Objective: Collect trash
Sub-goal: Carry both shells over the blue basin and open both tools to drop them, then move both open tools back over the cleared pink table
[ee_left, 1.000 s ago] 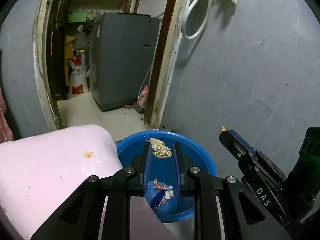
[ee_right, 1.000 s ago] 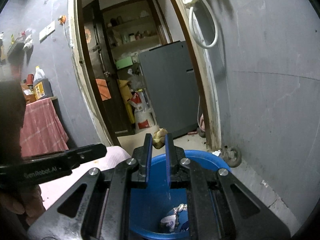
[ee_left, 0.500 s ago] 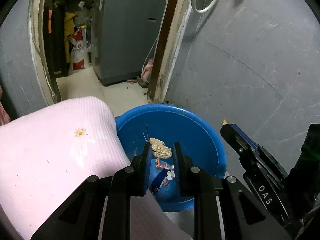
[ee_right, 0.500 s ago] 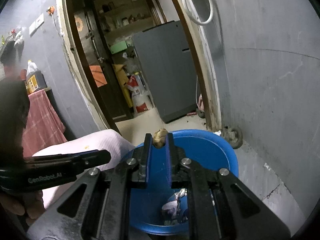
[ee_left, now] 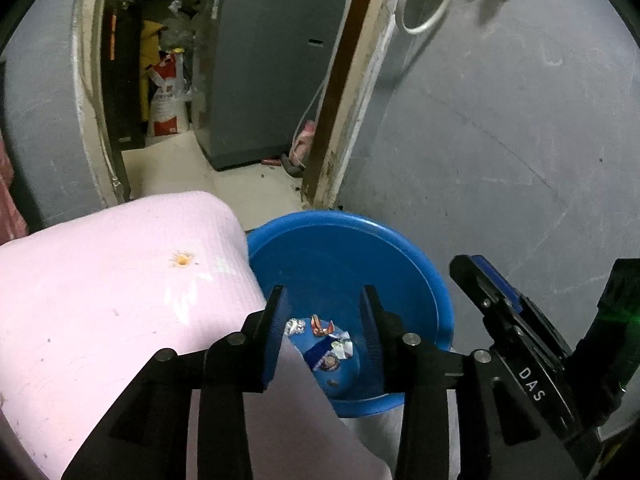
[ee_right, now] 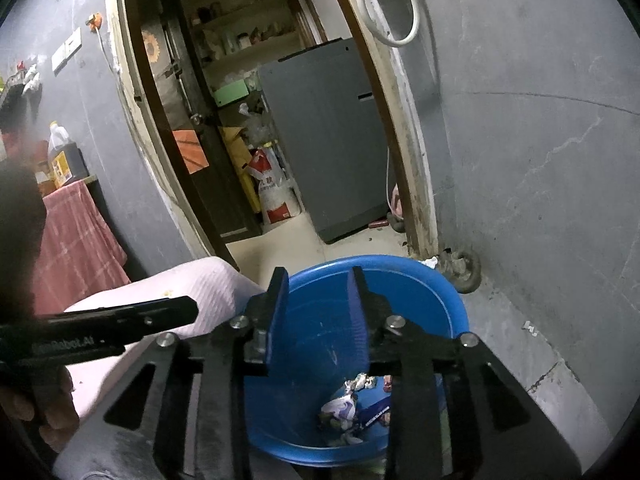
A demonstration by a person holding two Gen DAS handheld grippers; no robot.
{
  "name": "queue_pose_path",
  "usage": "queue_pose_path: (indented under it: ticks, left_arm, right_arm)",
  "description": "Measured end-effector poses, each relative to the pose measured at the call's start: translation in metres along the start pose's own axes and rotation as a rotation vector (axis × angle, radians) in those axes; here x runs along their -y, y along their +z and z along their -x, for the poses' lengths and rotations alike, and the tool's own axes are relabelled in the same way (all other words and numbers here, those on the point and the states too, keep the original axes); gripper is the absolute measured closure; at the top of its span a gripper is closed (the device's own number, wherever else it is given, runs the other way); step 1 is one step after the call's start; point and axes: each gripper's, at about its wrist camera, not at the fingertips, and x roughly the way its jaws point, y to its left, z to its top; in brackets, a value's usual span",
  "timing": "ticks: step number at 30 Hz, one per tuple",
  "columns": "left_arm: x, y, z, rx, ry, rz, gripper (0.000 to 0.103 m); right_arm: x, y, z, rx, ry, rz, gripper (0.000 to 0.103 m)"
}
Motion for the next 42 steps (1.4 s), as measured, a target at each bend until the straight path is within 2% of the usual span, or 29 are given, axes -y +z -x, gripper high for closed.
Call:
queue_pose_path:
  ticks: [9, 11, 15, 26, 42]
  left_arm:
    - [-0.017, 0.008, 0.048, 0.107, 0.013, 0.046, 0.039]
    - [-0.02, 0.008, 0.057, 0.123, 0.026, 0.054, 0.032]
    - [-0.026, 0.004, 0.079, 0.167, 0.034, 0.072, 0.019]
    - [-0.034, -0.012, 0.151, 0.312, 0.045, 0.108, 0.007]
    - [-0.022, -0.069, 0.228, 0.451, 0.19, 0.062, 0.002]
  right_arm:
    - [-0.014, 0.015, 0.03, 0.07, 0.008, 0.011, 0.046]
    - [-0.017, 0.016, 0.035, 0.073, 0.007, 0.015, 0.033]
    - [-0.024, 0.02, 0.048, 0.084, 0.003, 0.018, 0.023]
    - [-0.05, 0.032, 0.095, 0.12, 0.031, 0.06, 0.001]
    - [-0.094, 0.021, 0.161, 0.146, 0.073, 0.181, 0.0]
